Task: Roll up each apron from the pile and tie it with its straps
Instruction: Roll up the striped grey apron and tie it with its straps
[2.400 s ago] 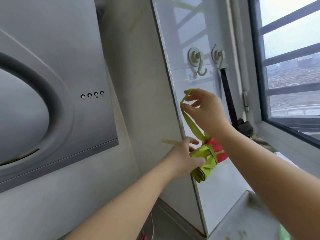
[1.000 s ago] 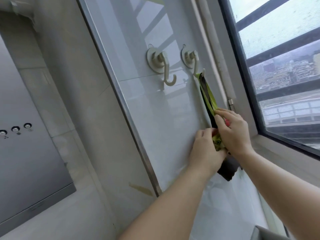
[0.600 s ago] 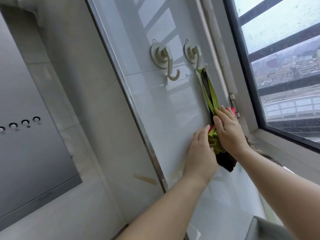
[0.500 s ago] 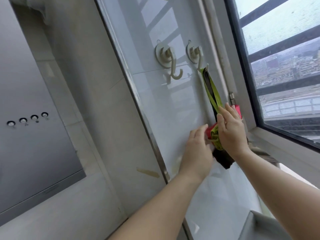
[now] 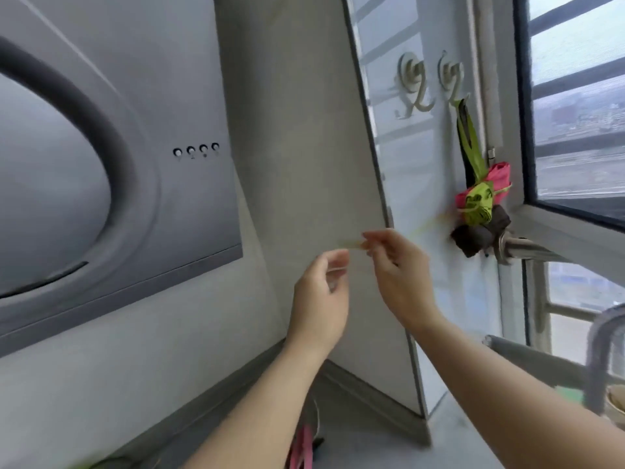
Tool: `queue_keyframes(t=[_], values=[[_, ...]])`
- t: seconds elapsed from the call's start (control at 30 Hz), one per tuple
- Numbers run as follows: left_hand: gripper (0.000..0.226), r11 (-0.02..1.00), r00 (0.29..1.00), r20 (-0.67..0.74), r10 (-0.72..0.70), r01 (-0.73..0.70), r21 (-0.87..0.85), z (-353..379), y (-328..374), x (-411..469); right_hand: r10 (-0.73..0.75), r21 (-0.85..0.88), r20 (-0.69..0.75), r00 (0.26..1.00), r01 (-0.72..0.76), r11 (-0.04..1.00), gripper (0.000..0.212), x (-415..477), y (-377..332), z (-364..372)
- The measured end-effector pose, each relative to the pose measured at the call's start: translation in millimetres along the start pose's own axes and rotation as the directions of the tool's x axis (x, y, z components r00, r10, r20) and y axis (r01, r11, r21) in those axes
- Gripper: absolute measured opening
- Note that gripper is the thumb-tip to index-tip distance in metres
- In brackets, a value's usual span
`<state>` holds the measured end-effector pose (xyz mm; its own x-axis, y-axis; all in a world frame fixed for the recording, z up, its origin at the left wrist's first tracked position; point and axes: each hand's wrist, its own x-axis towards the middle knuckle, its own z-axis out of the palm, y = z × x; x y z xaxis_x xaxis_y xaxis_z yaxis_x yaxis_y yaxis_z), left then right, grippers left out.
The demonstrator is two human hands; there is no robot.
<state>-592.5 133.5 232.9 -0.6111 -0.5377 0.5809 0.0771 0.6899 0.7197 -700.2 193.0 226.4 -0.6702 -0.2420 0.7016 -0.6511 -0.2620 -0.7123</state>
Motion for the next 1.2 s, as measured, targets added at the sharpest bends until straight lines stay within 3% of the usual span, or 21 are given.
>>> queue_keyframes(t=[0.07, 0.17, 0.27, 0.37, 0.5, 0.57, 0.67, 0.73, 0.8, 0.9, 1.0, 1.1, 1.2], values=[[0.026, 1.000, 1.000, -0.008, 0.000, 0.000, 0.019, -24, 2, -15, 0.004, 0.066, 0.041, 0.999, -0.006, 0.998, 0.024, -15, -17, 9], [0.028, 0.997, 0.993, -0.100, -0.067, 0.072, 0.040, -93, -21, -65, 0.028, 0.124, 0.220, 0.975, -0.056, 0.991, 0.025, -66, -50, 57], [0.029, 0.979, 0.967, -0.179, -0.184, 0.195, 0.049, -149, -52, -120, 0.065, 0.118, 0.439, 0.896, -0.130, 0.984, 0.027, -118, -65, 104], [0.031, 0.937, 0.910, -0.259, -0.324, 0.347, 0.047, -207, -92, -186, 0.110, 0.042, 0.652, 0.750, -0.180, 0.983, 0.026, -180, -70, 156], [0.031, 0.822, 0.797, -0.335, -0.503, 0.561, 0.097, -277, -148, -278, 0.229, -0.120, 0.840, 0.492, -0.243, 0.963, 0.016, -264, -61, 218], [0.024, 0.735, 0.738, -0.354, -0.574, 0.655, 0.173, -306, -171, -321, 0.293, -0.228, 0.890, 0.349, -0.217, 0.949, 0.015, -303, -49, 243], [0.021, 0.583, 0.659, -0.324, -0.679, 0.752, 0.308, -337, -203, -375, 0.445, -0.417, 0.882, 0.153, -0.185, 0.890, 0.032, -355, -27, 272], [0.025, 0.503, 0.632, -0.272, -0.726, 0.757, 0.416, -349, -219, -401, 0.532, -0.516, 0.842, 0.093, -0.152, 0.843, 0.046, -379, -11, 284], [0.034, 0.424, 0.604, -0.207, -0.770, 0.727, 0.540, -360, -236, -424, 0.591, -0.583, 0.801, 0.095, -0.103, 0.806, 0.060, -401, 6, 299], [0.052, 0.315, 0.519, -0.089, -0.850, 0.637, 0.703, -367, -250, -445, 0.595, -0.592, 0.783, 0.183, -0.076, 0.802, 0.068, -415, 25, 313], [0.060, 0.285, 0.453, -0.007, -0.892, 0.573, 0.769, -368, -260, -458, 0.626, -0.636, 0.736, 0.257, -0.053, 0.770, 0.070, -417, 31, 322], [0.062, 0.295, 0.465, -0.009, -0.885, 0.577, 0.762, -365, -267, -466, 0.612, -0.649, 0.696, 0.376, -0.036, 0.760, 0.051, -416, 24, 326], [0.066, 0.301, 0.438, 0.001, -0.899, 0.616, 0.728, -368, -267, -465, 0.518, -0.551, 0.723, 0.457, -0.070, 0.831, 0.026, -413, 6, 327]])
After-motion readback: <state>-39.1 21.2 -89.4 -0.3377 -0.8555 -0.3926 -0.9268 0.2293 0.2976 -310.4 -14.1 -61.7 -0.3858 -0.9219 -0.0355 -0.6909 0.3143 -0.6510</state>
